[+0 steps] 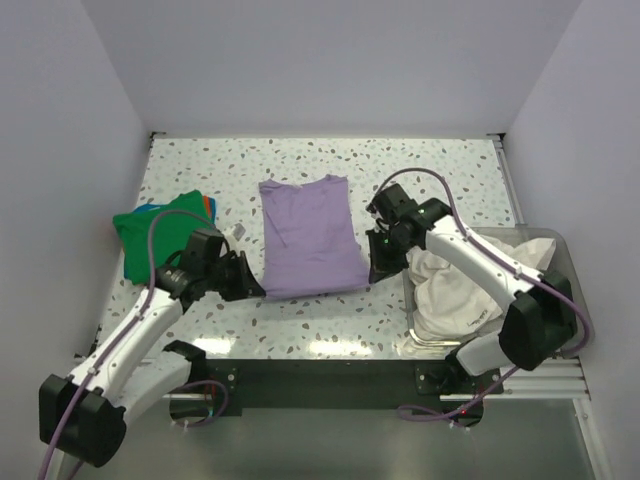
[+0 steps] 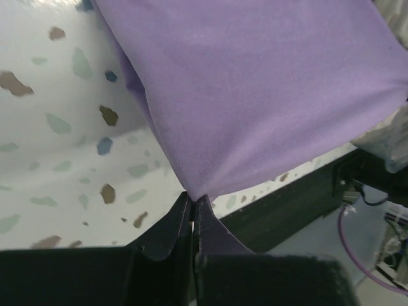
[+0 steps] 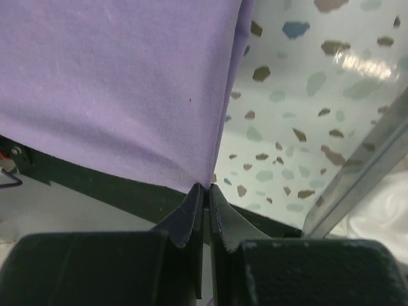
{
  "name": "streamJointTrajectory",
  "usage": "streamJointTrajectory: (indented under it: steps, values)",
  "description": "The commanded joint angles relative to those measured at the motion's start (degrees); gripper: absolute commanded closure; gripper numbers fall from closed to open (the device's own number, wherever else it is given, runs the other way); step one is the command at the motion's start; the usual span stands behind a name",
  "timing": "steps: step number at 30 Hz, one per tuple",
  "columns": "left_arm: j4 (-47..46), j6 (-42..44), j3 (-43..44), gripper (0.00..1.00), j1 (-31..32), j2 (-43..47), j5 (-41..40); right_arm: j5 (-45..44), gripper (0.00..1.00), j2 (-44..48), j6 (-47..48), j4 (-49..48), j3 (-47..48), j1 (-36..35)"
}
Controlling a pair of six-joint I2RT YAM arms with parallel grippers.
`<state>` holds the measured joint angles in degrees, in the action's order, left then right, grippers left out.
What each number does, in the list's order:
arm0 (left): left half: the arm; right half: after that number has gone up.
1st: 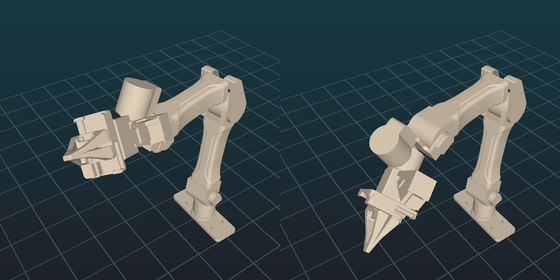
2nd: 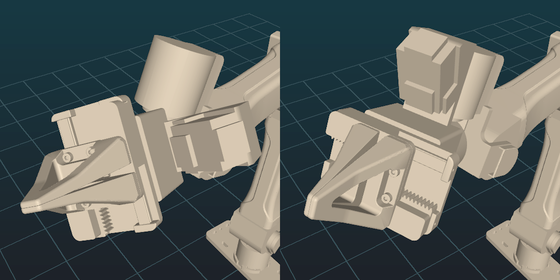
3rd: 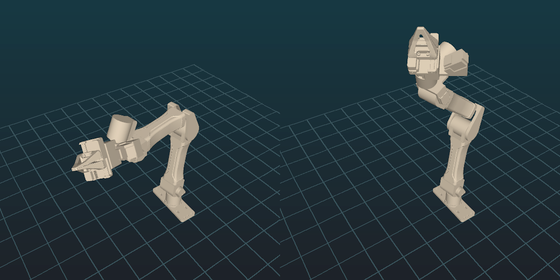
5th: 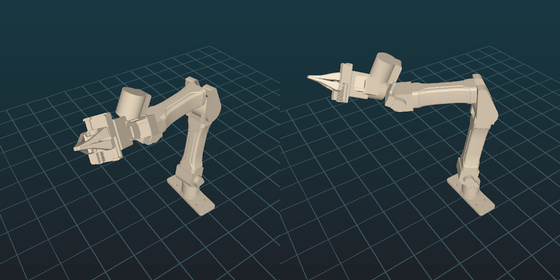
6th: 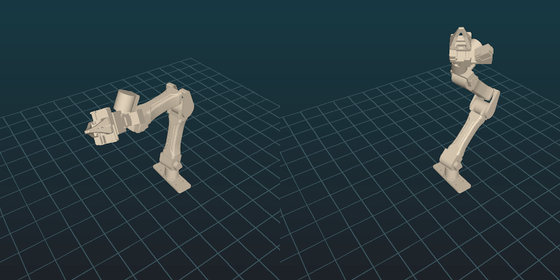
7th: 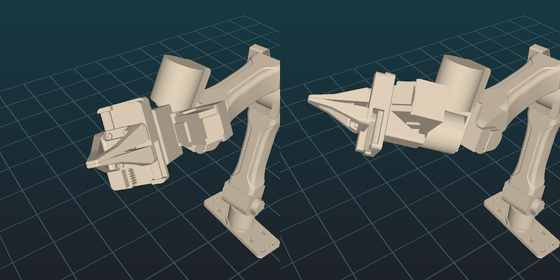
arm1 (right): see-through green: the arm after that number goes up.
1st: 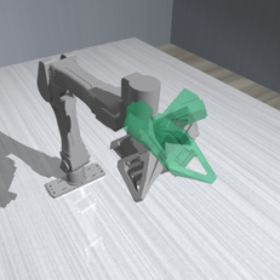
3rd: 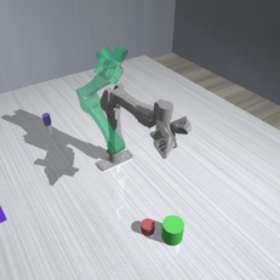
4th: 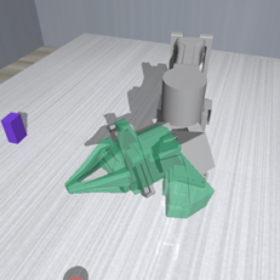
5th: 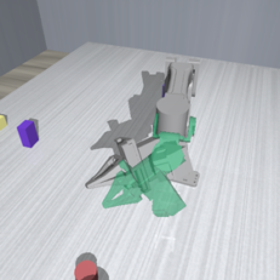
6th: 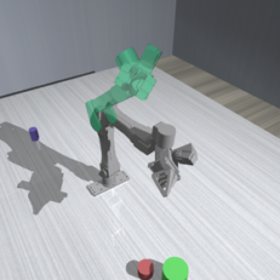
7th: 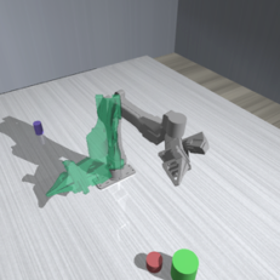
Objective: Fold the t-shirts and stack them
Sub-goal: Fold the tshirt
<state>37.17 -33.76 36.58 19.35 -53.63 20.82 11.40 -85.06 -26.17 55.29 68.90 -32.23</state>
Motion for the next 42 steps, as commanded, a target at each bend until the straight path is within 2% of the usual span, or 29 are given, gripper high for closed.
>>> streamJointTrajectory:
  steps: [1,7,14,19,25,32,42]
  values:
    - [8.5,-6.7,1.3,1.0,2.2,6.1,2.5,-3.3,1.0,6.7,-2.6,9.3,-1.3,-0.7]
    - [16.3,-8.2,8.1,1.0,2.6,8.9,0.5,-4.3,1.0,11.4,-6.5,13.4,2.8,-1.7]
    - [11.8,-6.3,14.9,1.0,2.6,2.2,-2.6,-10.2,1.0,8.5,-9.1,11.8,11.3,-1.6]
    - [6.7,-3.3,17.1,1.0,2.4,-4.9,-4.6,-12.5,1.0,3.6,-9.7,7.2,13.4,-1.4]
    - [0.9,0.5,22.2,1.0,1.0,-12.2,-6.8,-14.5,1.0,-4.0,-6.8,4.8,20.1,-0.6]
    - [-4.5,4.1,25.2,1.0,-2.1,-19.0,-4.7,-19.0,1.0,-13.2,-1.5,5.0,32.1,0.9]
    - [-9.9,8.0,30.8,1.0,-6.9,-30.4,-1.6,-22.3,1.0,-25.8,4.1,2.4,42.4,3.0]
